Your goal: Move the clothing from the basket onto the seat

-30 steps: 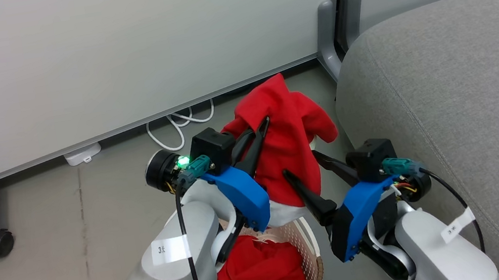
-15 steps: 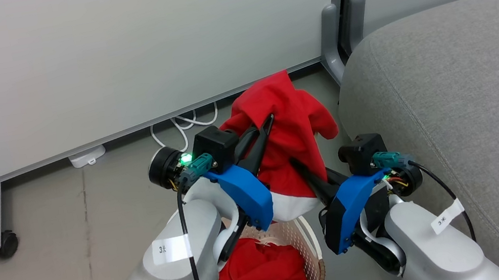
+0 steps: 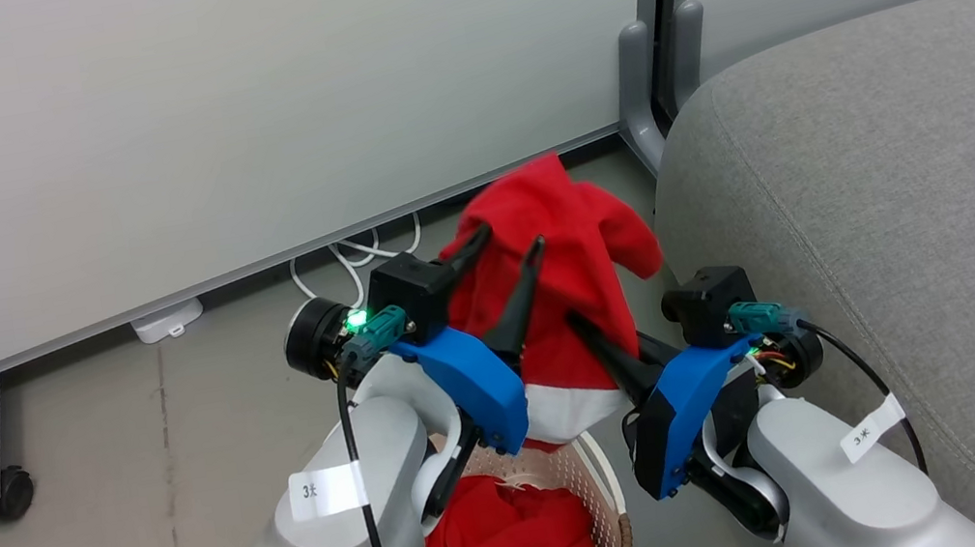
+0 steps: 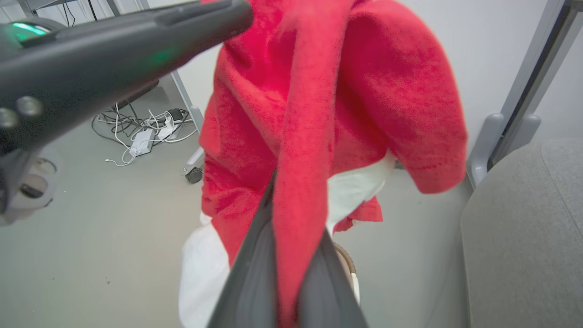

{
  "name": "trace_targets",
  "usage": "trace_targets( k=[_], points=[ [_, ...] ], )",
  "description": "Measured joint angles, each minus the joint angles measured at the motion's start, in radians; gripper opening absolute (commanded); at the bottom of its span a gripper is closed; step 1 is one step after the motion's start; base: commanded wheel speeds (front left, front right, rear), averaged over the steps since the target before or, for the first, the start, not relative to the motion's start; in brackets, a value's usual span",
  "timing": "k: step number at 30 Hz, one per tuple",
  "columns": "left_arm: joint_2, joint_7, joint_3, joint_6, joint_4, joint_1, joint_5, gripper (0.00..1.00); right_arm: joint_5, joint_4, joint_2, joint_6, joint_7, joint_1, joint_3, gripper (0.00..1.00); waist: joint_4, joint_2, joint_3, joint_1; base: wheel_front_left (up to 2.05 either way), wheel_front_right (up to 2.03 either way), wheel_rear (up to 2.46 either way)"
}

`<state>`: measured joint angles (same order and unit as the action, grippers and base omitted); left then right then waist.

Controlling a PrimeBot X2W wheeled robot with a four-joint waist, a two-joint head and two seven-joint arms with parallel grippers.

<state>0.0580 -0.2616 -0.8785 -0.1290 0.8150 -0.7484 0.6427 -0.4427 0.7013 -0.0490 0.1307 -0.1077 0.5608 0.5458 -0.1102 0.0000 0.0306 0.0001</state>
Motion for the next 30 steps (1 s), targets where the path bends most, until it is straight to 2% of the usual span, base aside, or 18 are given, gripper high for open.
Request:
trace_targets(
  k=[11,22,30],
  points=[
    [0.016,0.000,0.062,0.007,-0.043,0.038,-0.025,1.00,-0.006,0.023,0.000,0.000,-0.022,0.009,-0.006,0.00,-0.008,0.0000,-0.008,-0.0001,0.00,0.00,0.00],
    [0.095,0.000,0.271,0.058,-0.262,0.277,-0.104,1.00,0.030,0.016,0.000,0.000,-0.035,0.010,-0.069,0.00,-0.005,0.0000,0.001,-0.0001,0.00,0.00,0.00],
    [0.106,-0.001,0.423,0.042,-0.412,0.474,-0.194,1.00,0.060,-0.011,0.000,0.000,-0.034,0.009,-0.120,0.00,0.003,0.0000,0.004,-0.0001,0.00,0.00,0.00]
  ],
)
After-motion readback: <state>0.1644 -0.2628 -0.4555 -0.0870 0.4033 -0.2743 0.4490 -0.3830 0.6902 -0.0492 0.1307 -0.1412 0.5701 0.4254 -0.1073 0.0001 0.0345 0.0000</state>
